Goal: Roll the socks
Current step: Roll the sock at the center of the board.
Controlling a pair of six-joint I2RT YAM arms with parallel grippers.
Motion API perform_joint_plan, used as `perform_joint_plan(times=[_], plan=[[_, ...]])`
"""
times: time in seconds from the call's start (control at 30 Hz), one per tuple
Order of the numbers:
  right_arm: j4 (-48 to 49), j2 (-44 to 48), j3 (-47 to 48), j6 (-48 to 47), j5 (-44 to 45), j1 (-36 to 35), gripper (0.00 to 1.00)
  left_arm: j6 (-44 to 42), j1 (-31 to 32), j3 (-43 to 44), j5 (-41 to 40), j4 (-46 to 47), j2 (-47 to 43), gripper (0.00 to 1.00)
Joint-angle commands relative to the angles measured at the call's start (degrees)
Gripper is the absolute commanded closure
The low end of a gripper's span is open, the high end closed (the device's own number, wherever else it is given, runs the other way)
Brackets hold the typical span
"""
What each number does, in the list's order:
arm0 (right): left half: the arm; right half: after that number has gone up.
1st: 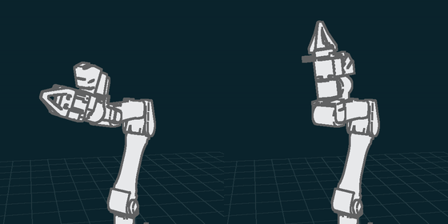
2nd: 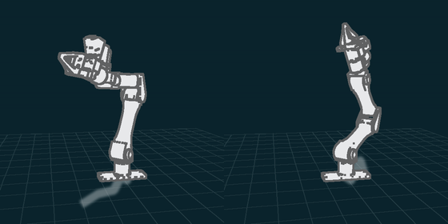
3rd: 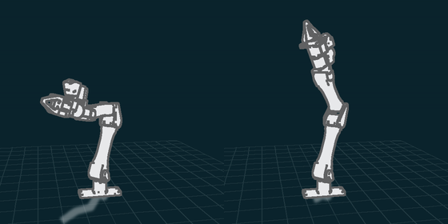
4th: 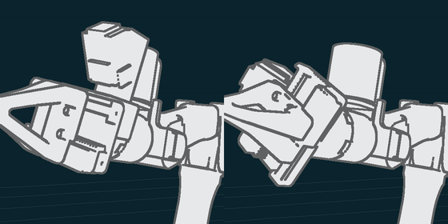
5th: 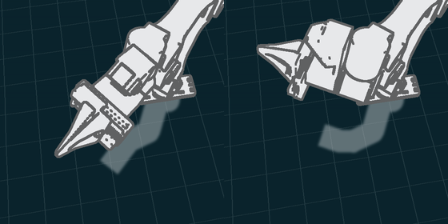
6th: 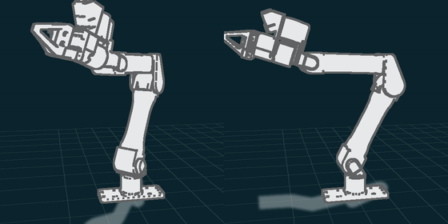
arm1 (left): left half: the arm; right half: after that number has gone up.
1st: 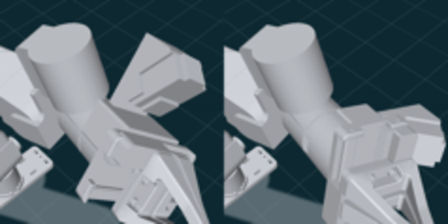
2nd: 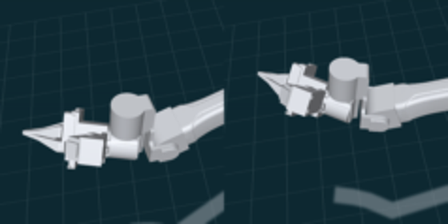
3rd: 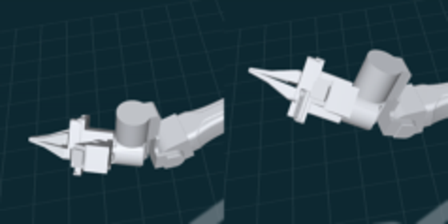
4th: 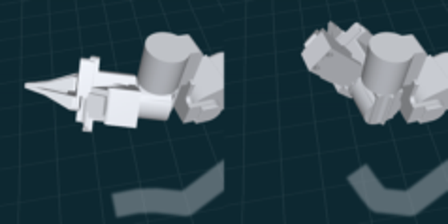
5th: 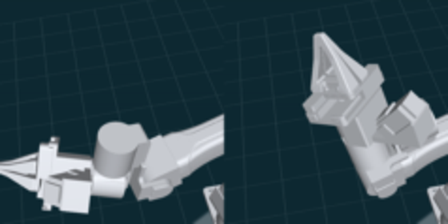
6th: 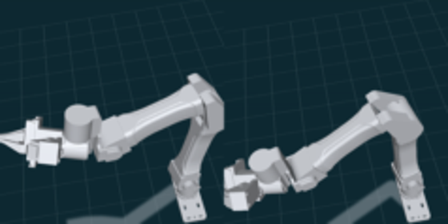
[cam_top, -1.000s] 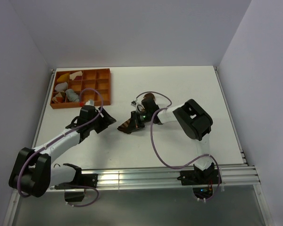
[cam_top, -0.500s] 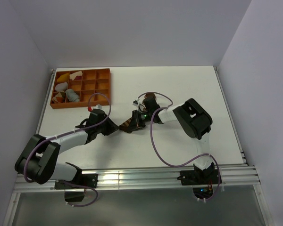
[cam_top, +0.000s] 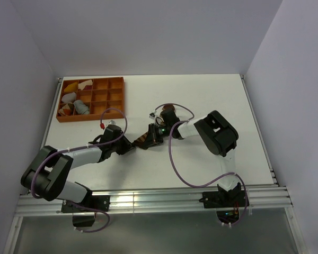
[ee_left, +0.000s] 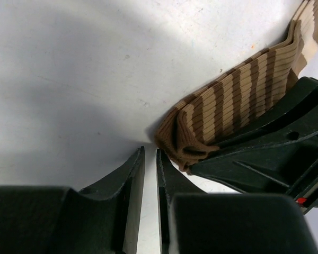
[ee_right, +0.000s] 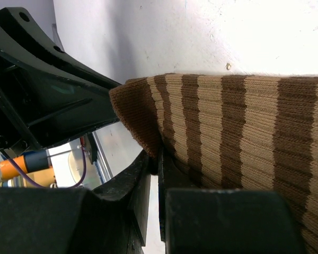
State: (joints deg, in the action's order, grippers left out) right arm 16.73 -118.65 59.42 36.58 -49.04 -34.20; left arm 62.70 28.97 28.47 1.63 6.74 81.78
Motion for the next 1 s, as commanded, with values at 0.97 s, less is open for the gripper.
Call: perform_joint_plan(times=[0.97], plan=[[2.16,-2.55,-0.71,0.51,-0.01,0.62,1.0,-2.84,1.7,-5.09,-2.86,18.92,-0.66,0.76]])
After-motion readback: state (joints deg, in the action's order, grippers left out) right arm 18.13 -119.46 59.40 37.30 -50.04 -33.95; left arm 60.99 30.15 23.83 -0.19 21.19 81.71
